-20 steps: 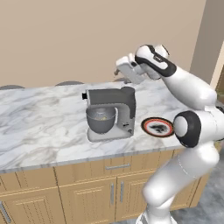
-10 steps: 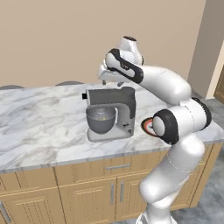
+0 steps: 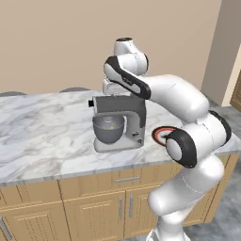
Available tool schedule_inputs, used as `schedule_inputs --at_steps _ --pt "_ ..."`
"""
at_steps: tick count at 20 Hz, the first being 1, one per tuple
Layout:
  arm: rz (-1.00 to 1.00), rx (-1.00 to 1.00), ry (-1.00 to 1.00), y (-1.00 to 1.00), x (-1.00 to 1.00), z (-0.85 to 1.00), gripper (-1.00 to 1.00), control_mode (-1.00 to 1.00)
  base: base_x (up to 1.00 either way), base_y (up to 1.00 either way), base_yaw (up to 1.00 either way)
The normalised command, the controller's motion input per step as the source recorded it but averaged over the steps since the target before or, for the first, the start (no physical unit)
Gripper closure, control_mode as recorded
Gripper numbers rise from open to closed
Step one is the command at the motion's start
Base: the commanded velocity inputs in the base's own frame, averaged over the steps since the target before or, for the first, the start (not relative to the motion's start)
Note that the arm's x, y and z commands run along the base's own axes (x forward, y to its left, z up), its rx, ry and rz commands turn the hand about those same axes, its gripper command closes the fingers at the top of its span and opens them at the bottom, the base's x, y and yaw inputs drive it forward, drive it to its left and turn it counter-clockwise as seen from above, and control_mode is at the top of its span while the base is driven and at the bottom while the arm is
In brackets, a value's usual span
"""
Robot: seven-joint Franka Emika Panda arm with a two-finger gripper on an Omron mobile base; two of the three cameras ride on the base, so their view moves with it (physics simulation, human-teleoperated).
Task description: Add butter and sugar cubes to the stand mixer bowl and then turn on the stand mixer to begin making frosting.
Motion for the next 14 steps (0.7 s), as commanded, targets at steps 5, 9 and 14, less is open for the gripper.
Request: schedule_inputs --at_steps 5,9,14 --pt "-0.05 0.0 -0.26 -0.72 -1.0 0.15 -1.0 -1.0 0.0 0.0 0.0" --pt "-0.09 -0.05 -0.11 -0.62 -0.91 0.0 -1.0 -1.0 0.0 0.0 0.0" --pt "-0.1 -0.09 0.0 -0.5 -0.65 -0.21 -1.0 -1.0 0.0 0.0 0.0"
